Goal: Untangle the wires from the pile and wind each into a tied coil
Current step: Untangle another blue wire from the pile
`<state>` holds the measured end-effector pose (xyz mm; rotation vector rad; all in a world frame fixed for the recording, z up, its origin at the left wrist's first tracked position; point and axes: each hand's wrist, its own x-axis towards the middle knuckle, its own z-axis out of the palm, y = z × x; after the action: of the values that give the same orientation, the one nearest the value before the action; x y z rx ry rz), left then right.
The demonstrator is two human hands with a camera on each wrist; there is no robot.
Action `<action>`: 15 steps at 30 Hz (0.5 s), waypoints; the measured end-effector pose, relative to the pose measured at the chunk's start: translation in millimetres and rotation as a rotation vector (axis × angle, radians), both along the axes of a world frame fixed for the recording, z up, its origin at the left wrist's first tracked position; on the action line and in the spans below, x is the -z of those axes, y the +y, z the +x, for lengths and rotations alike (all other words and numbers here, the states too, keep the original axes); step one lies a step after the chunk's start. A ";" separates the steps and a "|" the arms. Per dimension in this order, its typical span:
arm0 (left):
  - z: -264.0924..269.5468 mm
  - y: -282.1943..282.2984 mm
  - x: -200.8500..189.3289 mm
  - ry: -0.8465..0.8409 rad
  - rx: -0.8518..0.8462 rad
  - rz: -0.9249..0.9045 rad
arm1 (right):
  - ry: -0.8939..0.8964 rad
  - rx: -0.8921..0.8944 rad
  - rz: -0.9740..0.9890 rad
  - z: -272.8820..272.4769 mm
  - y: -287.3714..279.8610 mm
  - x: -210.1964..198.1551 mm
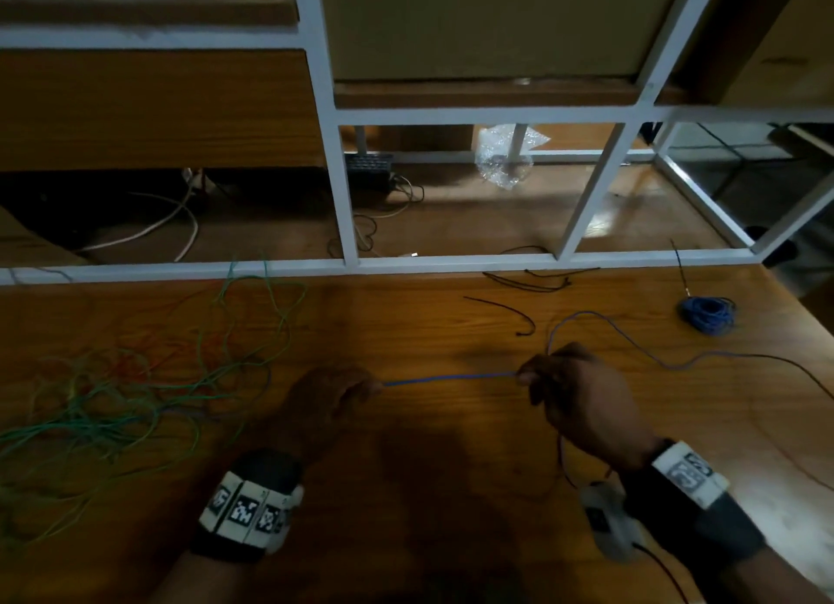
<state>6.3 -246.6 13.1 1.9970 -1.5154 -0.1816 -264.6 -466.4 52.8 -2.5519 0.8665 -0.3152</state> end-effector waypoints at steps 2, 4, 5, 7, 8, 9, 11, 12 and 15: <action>5.6 10.6 0.7 0.105 -0.090 0.125 | 0.001 0.037 0.024 -14.7 -9.6 1.3; -1.0 11.8 3.0 0.170 -0.134 0.139 | 0.139 0.012 0.071 -20.4 -7.7 3.2; -7.5 9.1 -0.1 0.138 -0.126 0.071 | 0.286 -0.007 0.036 -19.4 -2.1 6.3; -18.3 -2.6 -2.1 0.061 -0.021 -0.060 | 0.465 -0.033 -0.101 -11.2 10.9 11.9; -20.9 -12.4 2.3 -0.005 0.047 -0.090 | 0.452 -0.052 -0.138 -2.1 20.8 8.7; -25.0 -24.9 1.1 -0.001 0.081 -0.061 | 0.392 -0.093 -0.175 8.9 30.1 7.3; -35.6 -47.9 -0.9 -0.024 0.104 -0.016 | 0.231 -0.158 -0.282 31.4 43.3 8.4; -39.6 -56.1 -0.6 -0.024 0.102 0.004 | 0.161 -0.154 -0.316 40.5 47.0 9.2; -47.2 -64.2 -8.1 0.007 0.109 0.022 | -0.005 -0.128 -0.198 41.0 37.9 3.9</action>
<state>-40.8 -310.8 21.3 1.9304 -1.6254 -0.2505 -223.6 -428.5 48.9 -2.7728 0.6972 -0.3844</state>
